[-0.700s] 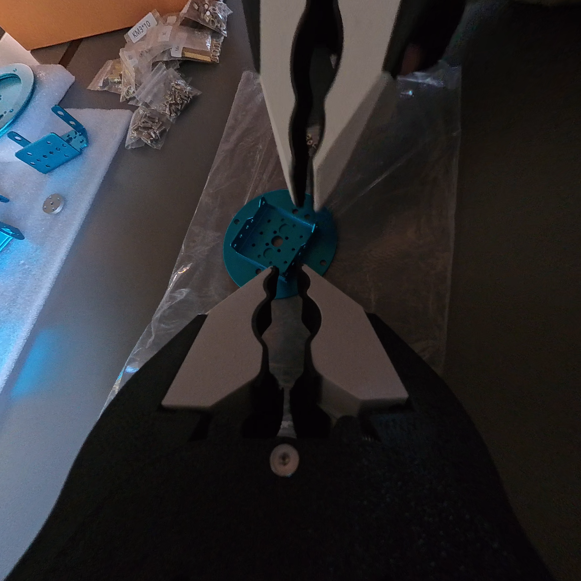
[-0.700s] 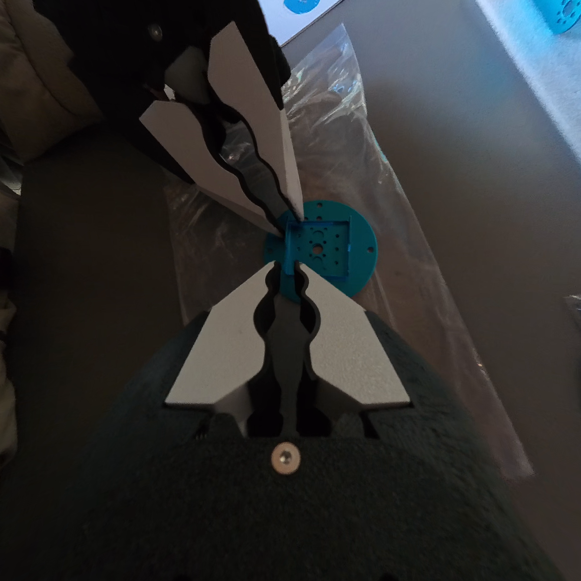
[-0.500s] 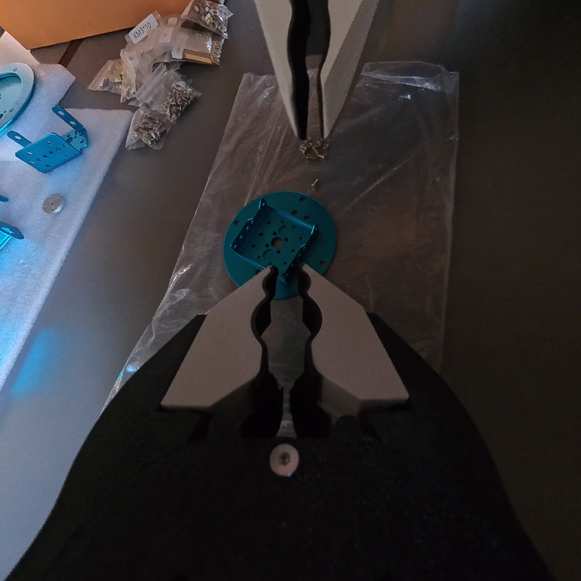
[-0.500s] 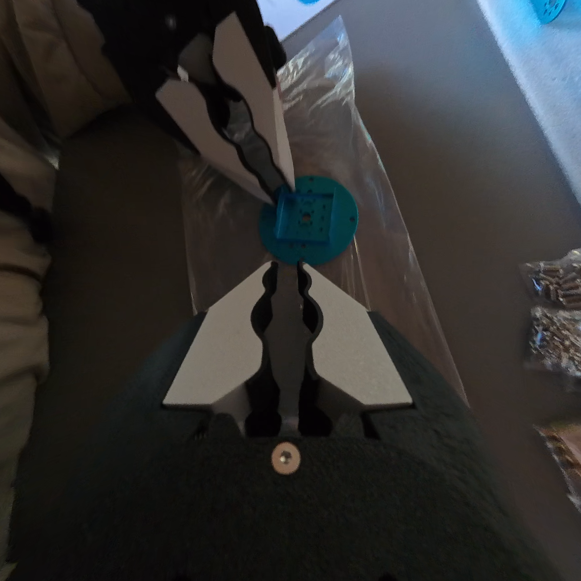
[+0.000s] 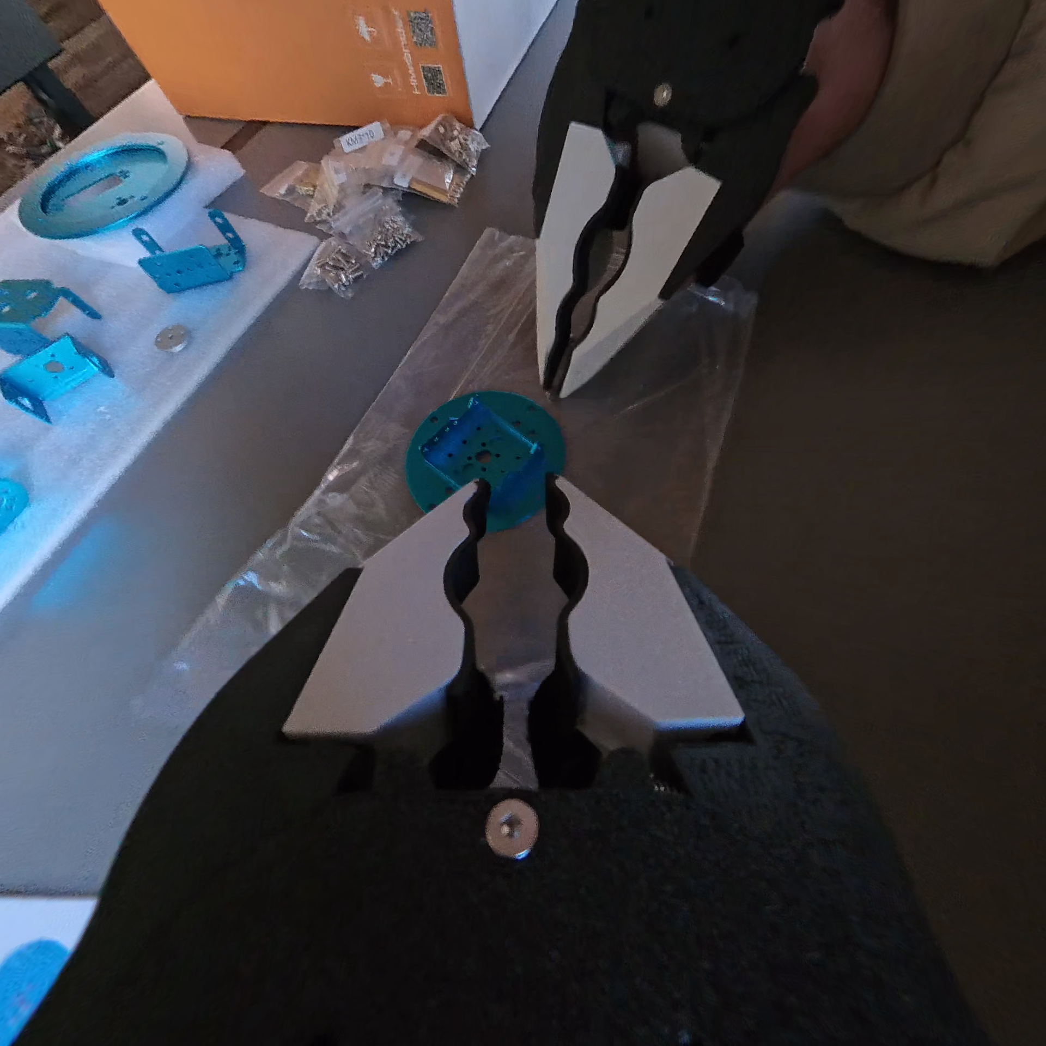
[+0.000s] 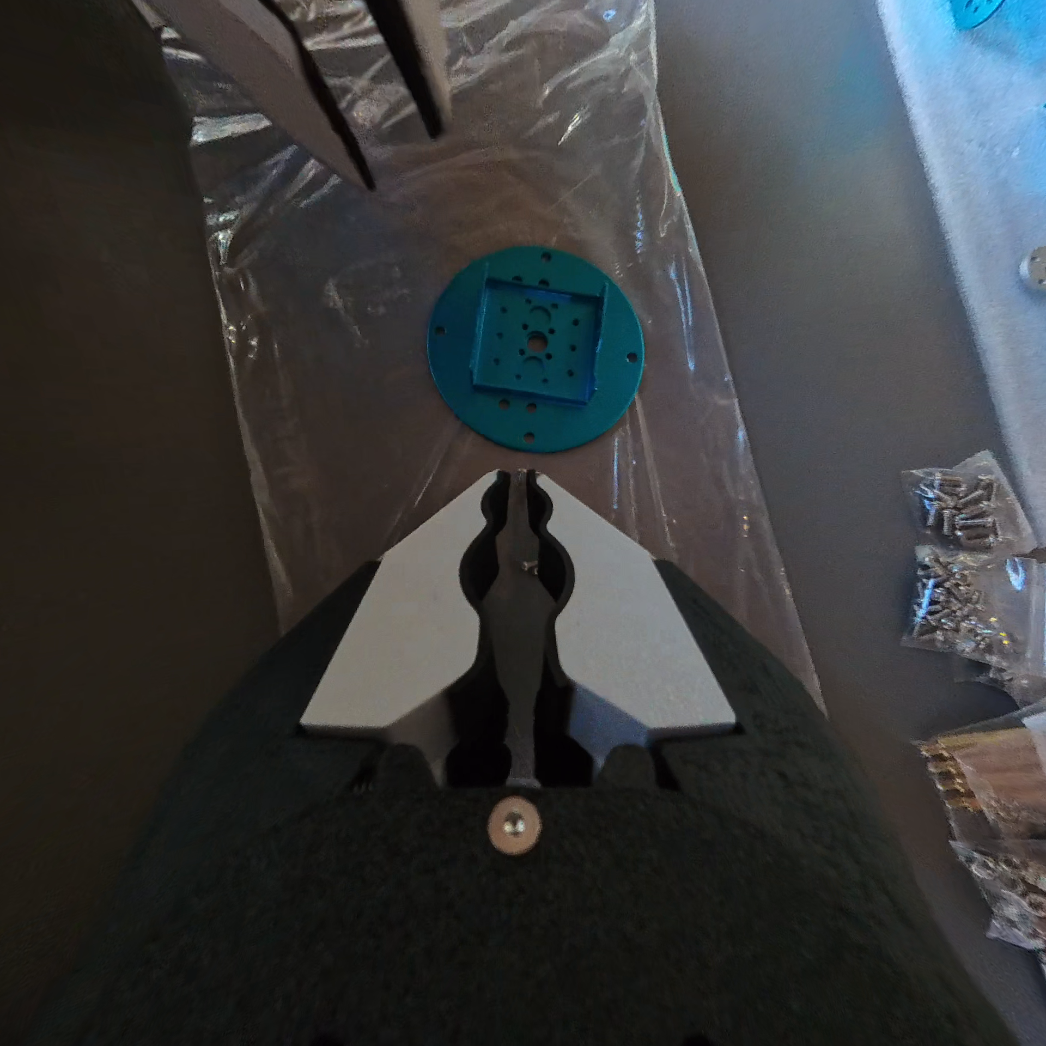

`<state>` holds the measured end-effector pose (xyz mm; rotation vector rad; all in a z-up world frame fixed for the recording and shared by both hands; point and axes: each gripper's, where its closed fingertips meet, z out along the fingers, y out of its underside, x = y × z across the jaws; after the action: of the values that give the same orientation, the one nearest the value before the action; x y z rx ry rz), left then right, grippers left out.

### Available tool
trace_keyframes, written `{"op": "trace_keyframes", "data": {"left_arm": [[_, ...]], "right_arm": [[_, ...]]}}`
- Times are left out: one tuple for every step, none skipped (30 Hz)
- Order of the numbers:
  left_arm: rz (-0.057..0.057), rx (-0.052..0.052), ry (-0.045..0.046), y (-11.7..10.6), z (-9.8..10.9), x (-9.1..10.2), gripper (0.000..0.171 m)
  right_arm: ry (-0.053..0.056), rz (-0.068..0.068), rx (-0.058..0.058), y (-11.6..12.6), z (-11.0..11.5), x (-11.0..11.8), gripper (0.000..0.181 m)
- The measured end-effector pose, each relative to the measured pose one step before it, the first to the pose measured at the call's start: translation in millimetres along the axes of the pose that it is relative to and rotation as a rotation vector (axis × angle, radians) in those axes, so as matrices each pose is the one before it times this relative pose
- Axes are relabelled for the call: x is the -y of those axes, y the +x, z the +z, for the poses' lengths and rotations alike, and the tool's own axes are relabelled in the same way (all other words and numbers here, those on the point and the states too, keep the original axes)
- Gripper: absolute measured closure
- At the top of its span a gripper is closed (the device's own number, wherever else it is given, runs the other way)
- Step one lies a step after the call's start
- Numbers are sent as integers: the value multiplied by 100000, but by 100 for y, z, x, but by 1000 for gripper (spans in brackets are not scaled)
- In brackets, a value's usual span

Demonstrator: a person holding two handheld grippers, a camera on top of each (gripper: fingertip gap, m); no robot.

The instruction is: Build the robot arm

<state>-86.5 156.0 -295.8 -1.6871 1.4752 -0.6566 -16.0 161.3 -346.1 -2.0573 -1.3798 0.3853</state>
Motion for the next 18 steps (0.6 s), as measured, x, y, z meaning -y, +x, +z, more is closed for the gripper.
{"op": "trace_keyframes", "data": {"left_arm": [[-3317,313,443,389,-283,-194,153],[-3715,624,477,330,-237,-264,153],[-3976,1764,746,133,-209,-252,153],[-4285,2777,1118,-81,-217,-237,153],[-4479,2644,1635,-124,-203,-161,153],[-4300,1608,2360,-37,-213,-45,153],[-3547,782,2966,87,-215,89,153],[-2295,680,2981,171,-179,138,153],[-964,840,2648,228,-115,164,153],[-216,891,2521,286,-83,229,153],[-227,403,2687,386,-40,360,153],[-663,350,3206,331,-57,514,154],[-1641,1157,3977,59,-99,670,157],[-3226,627,4580,-76,-149,796,162],[-4939,-1516,4731,54,-152,881,164],[-6285,-3623,4294,261,-135,858,165],[-6502,-5482,3747,556,-97,735,168],[-5551,-5751,3100,671,-34,522,171]], "right_arm": [[213,690,266,9,209,-50,177],[1020,1384,515,1,56,72,177],[272,1187,782,-15,11,9,177],[287,1134,83,67,-31,-50,180],[509,806,543,22,-26,-27,181],[640,1134,747,3,-7,19,181],[841,1509,845,35,-30,38,181],[2253,2616,1863,-102,-136,340,181],[6546,3837,4334,-453,-353,1037,181],[9351,5358,5586,-569,-490,1515,181],[9614,7112,6838,-685,-493,1677,181],[9135,7975,9237,-1033,-393,1678,181],[8609,7239,12729,-1683,-249,1535,181],[6838,4845,11900,-1764,-15,1163,181],[4776,1095,7569,-1297,189,711,181],[3597,-1076,3831,-824,303,424,181],[2272,-1204,3247,-713,380,170,181],[1476,-292,1971,-446,408,53,181]]}}
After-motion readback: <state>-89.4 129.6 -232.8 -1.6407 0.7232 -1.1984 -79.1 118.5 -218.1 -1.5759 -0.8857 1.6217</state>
